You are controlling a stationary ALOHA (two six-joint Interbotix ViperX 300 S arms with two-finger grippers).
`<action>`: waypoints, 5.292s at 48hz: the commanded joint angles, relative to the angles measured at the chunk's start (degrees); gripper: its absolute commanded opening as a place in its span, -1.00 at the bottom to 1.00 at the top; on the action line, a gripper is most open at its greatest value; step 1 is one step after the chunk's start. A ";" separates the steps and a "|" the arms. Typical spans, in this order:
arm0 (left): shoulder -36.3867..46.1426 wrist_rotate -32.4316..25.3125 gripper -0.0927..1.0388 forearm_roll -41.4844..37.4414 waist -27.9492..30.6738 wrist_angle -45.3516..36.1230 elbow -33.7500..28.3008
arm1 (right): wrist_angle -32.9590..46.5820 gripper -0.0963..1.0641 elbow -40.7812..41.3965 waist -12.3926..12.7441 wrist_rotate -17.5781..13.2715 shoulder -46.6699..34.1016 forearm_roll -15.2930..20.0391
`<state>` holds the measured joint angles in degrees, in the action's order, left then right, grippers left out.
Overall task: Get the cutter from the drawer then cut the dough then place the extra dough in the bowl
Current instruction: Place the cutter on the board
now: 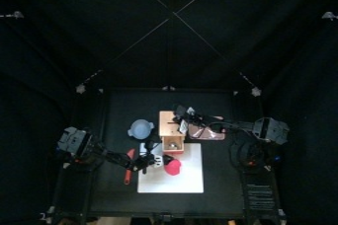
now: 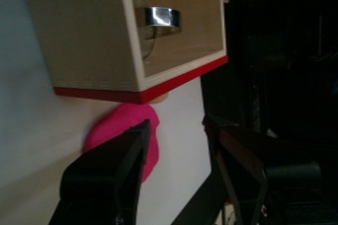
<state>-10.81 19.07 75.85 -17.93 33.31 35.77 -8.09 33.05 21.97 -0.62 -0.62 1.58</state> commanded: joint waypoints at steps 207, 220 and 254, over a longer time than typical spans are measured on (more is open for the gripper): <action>21.80 -0.53 0.63 -53.61 9.49 2.11 24.96 | -25.58 0.22 -13.27 -16.00 -0.35 -4.83 -3.69; 21.80 -0.53 0.63 -53.61 9.49 2.11 24.96 | -26.02 0.19 -13.54 -16.00 -0.26 -4.75 -3.87; 21.80 -0.53 0.63 -53.17 9.49 2.11 24.96 | -29.53 0.16 -16.70 -16.00 -0.35 -1.05 -6.15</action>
<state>10.72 18.72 22.76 -8.44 34.89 61.26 -37.62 18.02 5.98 -0.97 -4.66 -4.48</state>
